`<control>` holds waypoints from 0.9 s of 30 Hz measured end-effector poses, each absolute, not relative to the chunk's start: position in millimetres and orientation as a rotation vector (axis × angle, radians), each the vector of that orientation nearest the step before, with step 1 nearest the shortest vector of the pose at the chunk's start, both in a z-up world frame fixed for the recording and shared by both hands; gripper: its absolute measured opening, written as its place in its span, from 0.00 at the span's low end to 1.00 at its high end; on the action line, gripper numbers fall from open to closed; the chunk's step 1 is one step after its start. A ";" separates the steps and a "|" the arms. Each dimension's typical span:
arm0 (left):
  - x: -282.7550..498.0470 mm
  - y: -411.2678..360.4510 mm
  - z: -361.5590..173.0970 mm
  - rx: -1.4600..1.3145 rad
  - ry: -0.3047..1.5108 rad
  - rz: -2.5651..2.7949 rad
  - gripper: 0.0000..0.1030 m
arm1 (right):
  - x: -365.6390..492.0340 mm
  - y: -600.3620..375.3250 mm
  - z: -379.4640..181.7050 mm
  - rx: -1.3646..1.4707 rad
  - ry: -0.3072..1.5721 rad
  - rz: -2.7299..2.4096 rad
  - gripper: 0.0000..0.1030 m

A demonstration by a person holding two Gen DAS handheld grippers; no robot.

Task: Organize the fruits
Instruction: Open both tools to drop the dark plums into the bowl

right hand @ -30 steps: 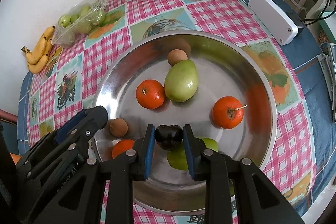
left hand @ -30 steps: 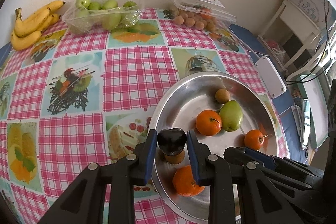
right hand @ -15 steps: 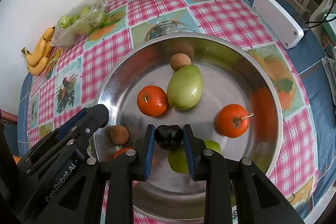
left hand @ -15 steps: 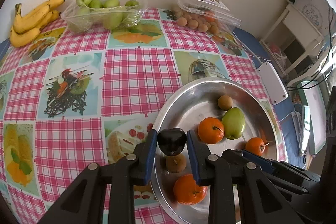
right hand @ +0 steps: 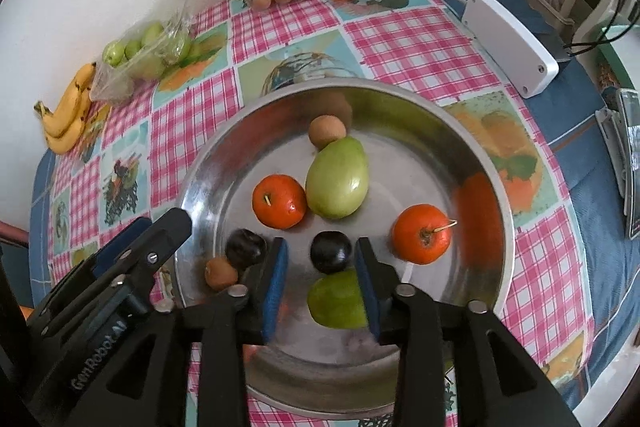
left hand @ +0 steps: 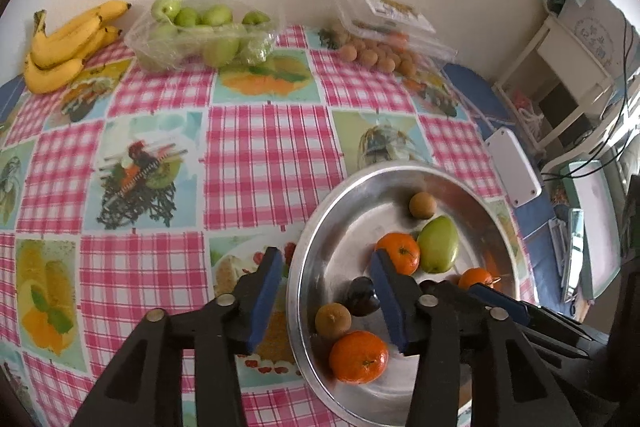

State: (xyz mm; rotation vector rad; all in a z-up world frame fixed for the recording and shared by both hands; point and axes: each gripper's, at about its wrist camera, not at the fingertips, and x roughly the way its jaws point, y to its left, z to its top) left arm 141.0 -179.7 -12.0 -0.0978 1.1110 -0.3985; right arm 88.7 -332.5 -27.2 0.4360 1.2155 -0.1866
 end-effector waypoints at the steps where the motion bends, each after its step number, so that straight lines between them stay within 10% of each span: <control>1: 141.1 -178.1 -8.4 -0.099 1.106 -0.396 0.57 | 87.6 -333.6 -24.6 0.443 1.205 -0.184 0.40; 21: 155.9 -116.1 -33.8 -0.113 1.201 -0.129 0.80 | 91.5 -331.5 -27.7 0.422 1.224 -0.198 0.54; 27: 155.7 -115.0 -38.2 -0.080 1.199 -0.079 1.00 | 93.7 -329.1 -36.7 0.414 1.247 -0.205 0.78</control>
